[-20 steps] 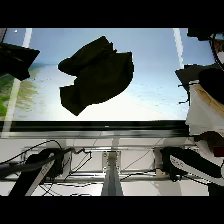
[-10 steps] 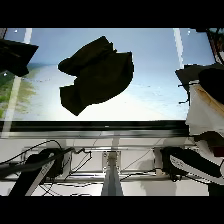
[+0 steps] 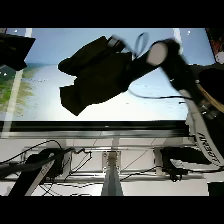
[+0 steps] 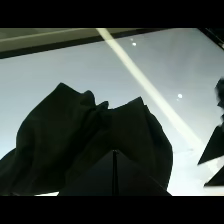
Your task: Fold the clothes and pants, and hang the long-sleeved shirts on hangers.
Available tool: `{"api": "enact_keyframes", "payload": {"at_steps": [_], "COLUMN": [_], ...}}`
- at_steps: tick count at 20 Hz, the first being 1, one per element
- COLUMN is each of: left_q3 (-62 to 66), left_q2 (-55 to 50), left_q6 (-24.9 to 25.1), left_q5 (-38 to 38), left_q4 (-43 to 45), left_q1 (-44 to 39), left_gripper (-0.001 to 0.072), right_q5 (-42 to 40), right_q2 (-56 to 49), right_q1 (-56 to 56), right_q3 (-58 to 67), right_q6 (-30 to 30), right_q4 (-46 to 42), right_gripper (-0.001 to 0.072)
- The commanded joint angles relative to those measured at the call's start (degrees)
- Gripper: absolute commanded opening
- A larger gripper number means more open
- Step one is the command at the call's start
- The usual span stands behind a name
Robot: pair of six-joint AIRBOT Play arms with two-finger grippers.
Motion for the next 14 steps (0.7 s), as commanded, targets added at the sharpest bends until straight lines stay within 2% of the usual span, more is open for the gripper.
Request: {"api": "enact_keyframes", "payload": {"at_steps": [1, 4, 7, 8, 11, 14], "left_q3": [0.02, 0.00, -0.02, -0.04, -0.04, -0.04], "left_q2": [-0.20, -0.20, -0.20, -0.20, -0.20, -0.20], "left_q6": [0.04, 0.04, 0.04, 0.04, 0.04, 0.02], "left_q5": [0.66, 0.68, 0.66, 0.66, 0.68, 0.68], "left_q4": [-0.20, -0.13, 0.24, 0.22, 0.22, 0.22], "left_q1": [-0.02, -0.02, -0.02, -0.02, -0.02, -0.02], "left_gripper": [0.0023, 0.0024, 0.0034, 0.0034, 0.0033, 0.0033], "right_q5": [-14.64, -27.50, -35.74, -37.44, -38.29, -37.99], "right_q2": [-7.23, -12.92, -17.11, -18.05, -20.00, -21.62], "right_q1": [11.23, 17.70, 20.87, 21.27, 21.22, 20.96], "right_q3": [-5.84, -6.05, -6.05, -6.05, -5.99, -5.92], "right_q6": [-14.86, -22.34, -23.63, -23.78, -30.40, -31.08], "right_q4": [-1.68, -5.22, -5.31, -5.38, -5.40, -7.69], "right_gripper": [0.0428, 0.0436, 0.0455, 0.0455, 0.0456, 0.0455]}}
